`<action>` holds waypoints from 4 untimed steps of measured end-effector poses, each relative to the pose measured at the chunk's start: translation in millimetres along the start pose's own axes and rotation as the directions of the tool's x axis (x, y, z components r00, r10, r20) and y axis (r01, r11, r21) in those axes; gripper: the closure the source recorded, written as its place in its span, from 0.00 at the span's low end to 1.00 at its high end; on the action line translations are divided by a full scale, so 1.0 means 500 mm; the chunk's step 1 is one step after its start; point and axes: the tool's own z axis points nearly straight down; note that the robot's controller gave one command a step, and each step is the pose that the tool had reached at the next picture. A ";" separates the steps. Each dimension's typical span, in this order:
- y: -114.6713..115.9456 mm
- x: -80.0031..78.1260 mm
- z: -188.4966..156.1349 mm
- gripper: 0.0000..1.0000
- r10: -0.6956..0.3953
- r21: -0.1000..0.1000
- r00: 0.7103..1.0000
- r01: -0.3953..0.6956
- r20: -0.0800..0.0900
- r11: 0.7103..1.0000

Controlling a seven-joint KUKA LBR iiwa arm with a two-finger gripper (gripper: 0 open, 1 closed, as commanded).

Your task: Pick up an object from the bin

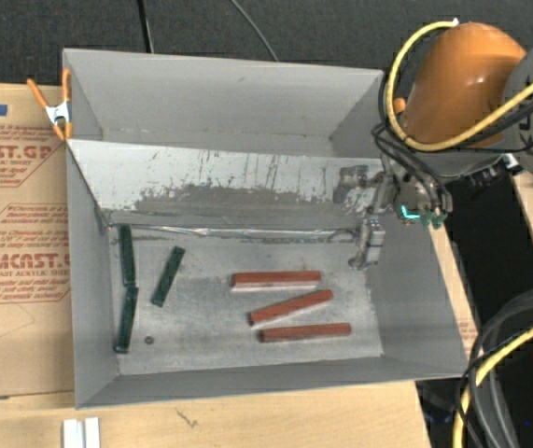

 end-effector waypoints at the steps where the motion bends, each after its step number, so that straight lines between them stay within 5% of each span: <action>1: 0.000 -0.003 -0.007 0.00 0.000 0.001 1.000 0.000 0.007 1.000; 2: 0.010 0.040 0.092 0.00 -0.030 0.002 0.999 0.030 0.013 1.000; 3: 0.034 0.015 0.225 0.00 -0.011 0.000 1.000 0.011 0.012 1.000; 4: 0.056 0.139 0.327 1.00 0.022 -0.001 1.000 -0.022 0.004 1.000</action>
Offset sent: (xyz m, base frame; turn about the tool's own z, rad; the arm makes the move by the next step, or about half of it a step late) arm -0.0660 0.0156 -0.1496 -0.0918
